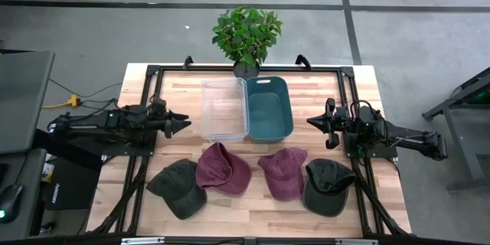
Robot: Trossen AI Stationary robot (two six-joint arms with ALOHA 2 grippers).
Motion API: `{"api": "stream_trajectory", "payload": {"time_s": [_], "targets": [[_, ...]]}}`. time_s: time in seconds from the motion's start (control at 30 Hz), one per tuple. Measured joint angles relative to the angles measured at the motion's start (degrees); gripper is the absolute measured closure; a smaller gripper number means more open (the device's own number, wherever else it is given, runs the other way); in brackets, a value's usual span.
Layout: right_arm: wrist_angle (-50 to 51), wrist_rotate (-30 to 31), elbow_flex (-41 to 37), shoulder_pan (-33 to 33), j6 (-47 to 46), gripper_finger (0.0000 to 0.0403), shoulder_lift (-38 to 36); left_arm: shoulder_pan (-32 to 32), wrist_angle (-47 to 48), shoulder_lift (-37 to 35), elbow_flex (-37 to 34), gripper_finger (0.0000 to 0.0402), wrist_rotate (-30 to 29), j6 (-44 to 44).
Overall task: Pick & Place hat
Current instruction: Put the left black cap into the transparent bin
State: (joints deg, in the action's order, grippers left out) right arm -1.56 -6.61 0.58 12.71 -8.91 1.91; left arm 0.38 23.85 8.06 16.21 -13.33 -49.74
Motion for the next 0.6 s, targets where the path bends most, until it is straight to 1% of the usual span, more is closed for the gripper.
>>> {"api": "stream_trajectory", "payload": {"time_s": [0.1, 0.17, 0.37, 0.6], "targets": [[0.0, 0.0, 0.0, 0.0, 0.0, 0.0402, 0.0, 0.0, 2.5, 1.4, 2.6, 0.0118, -0.8, -5.1], [0.0, 0.0, 0.0, 0.0, 0.0, 0.0402, 0.0, 0.0, 2.3, 2.5, 4.1, 0.0118, -1.4, -9.8], [0.0, 0.0, 0.0, 0.0, 0.0, 0.0402, 0.0, 0.0, 6.2, 6.4, 9.0, 0.0118, -1.8, -27.3], [0.0, 0.0, 0.0, 0.0, 0.0, 0.0402, 0.0, 0.0, 23.4, 14.8, 19.1, 0.0118, 0.8, -41.6]]}}
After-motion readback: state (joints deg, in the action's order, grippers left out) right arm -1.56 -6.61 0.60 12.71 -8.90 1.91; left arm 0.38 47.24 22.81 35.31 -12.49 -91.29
